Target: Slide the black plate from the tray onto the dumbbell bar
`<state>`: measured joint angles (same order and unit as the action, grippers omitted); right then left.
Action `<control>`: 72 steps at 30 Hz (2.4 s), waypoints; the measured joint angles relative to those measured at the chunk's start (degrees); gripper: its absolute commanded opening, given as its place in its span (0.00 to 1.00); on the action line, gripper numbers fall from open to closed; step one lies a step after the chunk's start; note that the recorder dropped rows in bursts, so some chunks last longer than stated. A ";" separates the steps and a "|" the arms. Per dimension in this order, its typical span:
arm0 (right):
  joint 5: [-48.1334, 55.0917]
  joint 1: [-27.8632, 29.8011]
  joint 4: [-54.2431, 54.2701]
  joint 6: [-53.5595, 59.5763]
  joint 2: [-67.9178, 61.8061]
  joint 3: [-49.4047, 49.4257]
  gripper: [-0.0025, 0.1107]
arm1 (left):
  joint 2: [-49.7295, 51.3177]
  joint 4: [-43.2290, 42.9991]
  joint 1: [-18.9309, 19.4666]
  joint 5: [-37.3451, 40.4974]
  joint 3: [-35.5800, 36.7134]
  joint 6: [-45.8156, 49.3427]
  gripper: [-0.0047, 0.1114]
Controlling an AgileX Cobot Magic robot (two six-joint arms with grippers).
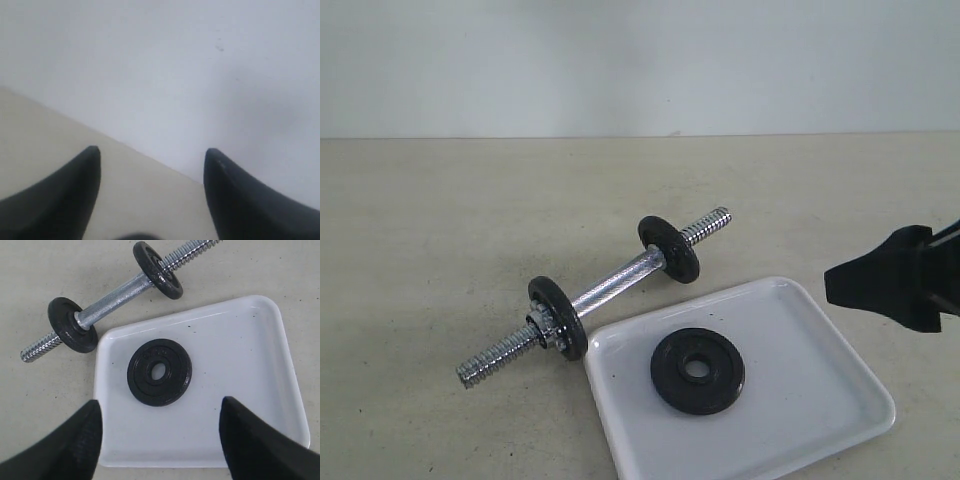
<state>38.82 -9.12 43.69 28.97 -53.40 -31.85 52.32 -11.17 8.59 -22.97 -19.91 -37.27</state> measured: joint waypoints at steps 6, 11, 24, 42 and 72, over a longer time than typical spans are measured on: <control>-0.03 0.00 -0.34 0.14 0.00 0.00 0.56 | 1.89 -12.46 0.00 5.43 0.00 9.15 0.52; -0.23 0.00 -0.44 0.14 0.00 0.00 0.56 | 4.33 -27.90 0.00 5.31 0.00 8.47 0.53; -1.04 0.00 -0.44 0.25 0.00 0.00 0.56 | 17.28 -42.64 -4.50 -4.89 -3.04 2.71 0.58; -3.24 0.00 -0.44 0.31 0.00 0.00 0.56 | 45.24 -43.73 -30.42 2.17 -24.98 2.36 0.58; -3.47 0.00 -0.44 0.92 0.00 0.00 0.56 | 62.66 -37.07 -44.67 27.76 -43.75 5.55 0.57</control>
<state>35.35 -9.12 43.25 29.89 -53.40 -31.85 114.98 -48.24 -36.08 4.79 -63.66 -31.72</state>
